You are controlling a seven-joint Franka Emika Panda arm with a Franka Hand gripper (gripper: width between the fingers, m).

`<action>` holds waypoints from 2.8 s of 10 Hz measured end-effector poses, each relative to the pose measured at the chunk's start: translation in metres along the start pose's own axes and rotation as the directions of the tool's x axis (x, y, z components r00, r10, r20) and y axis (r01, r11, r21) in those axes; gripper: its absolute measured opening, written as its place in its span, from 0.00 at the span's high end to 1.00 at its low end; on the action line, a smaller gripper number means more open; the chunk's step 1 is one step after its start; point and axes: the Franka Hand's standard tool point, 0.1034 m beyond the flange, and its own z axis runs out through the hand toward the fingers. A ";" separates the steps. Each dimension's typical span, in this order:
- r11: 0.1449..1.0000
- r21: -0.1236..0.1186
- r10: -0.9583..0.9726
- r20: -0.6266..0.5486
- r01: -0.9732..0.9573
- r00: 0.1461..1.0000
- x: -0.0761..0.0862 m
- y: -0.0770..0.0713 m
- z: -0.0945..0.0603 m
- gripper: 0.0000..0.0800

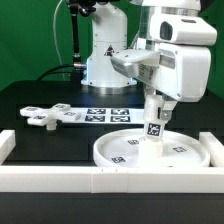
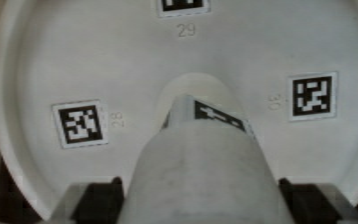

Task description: Assemble round table

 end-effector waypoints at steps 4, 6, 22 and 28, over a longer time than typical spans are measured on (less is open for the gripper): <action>0.975 0.021 0.222 0.004 -0.223 0.975 -0.006 -0.005 0.001 0.48; 0.893 0.024 0.450 0.001 -0.450 0.893 -0.006 -0.005 0.001 0.49; -0.331 0.100 0.941 -0.031 -0.938 -0.336 -0.006 -0.005 0.004 0.49; -0.777 0.157 0.622 0.036 -0.610 -0.782 -0.007 -0.010 0.005 0.49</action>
Offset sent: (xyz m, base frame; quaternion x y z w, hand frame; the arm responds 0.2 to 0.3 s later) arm -0.0078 -0.0091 -0.0008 0.0468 -0.0008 0.2032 0.9780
